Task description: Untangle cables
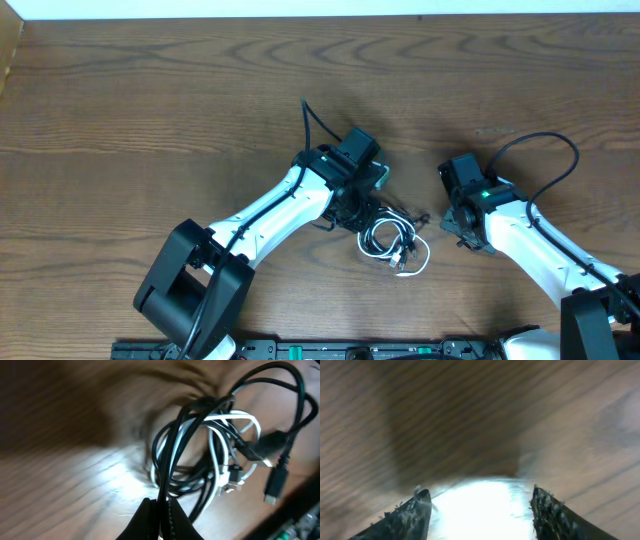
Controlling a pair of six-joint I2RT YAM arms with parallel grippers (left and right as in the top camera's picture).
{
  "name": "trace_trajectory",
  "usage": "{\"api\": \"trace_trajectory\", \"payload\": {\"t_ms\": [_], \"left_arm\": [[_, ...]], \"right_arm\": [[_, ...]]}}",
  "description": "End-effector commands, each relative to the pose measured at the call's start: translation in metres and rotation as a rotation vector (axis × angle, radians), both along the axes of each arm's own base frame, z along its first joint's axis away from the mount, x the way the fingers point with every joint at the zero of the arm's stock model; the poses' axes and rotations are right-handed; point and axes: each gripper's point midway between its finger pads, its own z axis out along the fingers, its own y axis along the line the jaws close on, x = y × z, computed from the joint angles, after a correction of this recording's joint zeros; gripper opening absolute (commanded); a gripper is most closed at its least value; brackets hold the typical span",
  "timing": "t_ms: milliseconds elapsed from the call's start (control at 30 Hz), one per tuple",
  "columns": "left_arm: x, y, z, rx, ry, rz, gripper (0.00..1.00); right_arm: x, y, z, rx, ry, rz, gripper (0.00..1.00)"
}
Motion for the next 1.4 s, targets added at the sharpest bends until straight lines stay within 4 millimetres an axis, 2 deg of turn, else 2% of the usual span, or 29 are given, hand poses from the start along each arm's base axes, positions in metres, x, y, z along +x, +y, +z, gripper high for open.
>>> {"api": "trace_trajectory", "payload": {"t_ms": [0, 67, 133, 300, 400, 733, 967, 1167, 1367], "left_arm": [[0.006, 0.009, -0.003, 0.054, -0.030, 0.042, 0.08], [0.006, 0.009, -0.003, 0.054, -0.029, 0.041, 0.08], [0.006, 0.009, -0.003, 0.054, -0.029, 0.041, 0.08], [0.006, 0.009, -0.003, 0.053, -0.029, 0.041, 0.08], [0.006, 0.009, -0.003, 0.054, -0.028, 0.041, 0.08], [0.006, 0.009, -0.003, 0.053, -0.028, 0.041, 0.08], [0.006, 0.009, -0.003, 0.053, -0.029, 0.041, 0.08], [0.006, 0.009, -0.003, 0.053, -0.029, 0.041, 0.07], [0.005, 0.008, -0.002, 0.049, -0.024, 0.040, 0.07]], "right_arm": [[-0.006, 0.032, -0.007, 0.175, 0.057, 0.146, 0.64], [-0.010, 0.054, -0.006, 0.288, 0.082, 0.241, 0.68], [-0.016, 0.072, -0.004, 0.390, 0.105, 0.266, 0.68], [-0.018, 0.093, 0.002, 0.518, 0.107, 0.281, 0.68], [-0.011, 0.095, 0.003, 0.520, 0.079, 0.288, 0.68], [0.030, 0.091, 0.009, 0.450, -0.099, 0.307, 0.62], [0.029, 0.083, 0.003, 0.366, -0.103, 0.311, 0.57], [0.022, 0.081, -0.007, 0.308, -0.102, 0.358, 0.60], [0.033, 0.066, -0.016, 0.204, -0.190, 0.377, 0.62]]}}
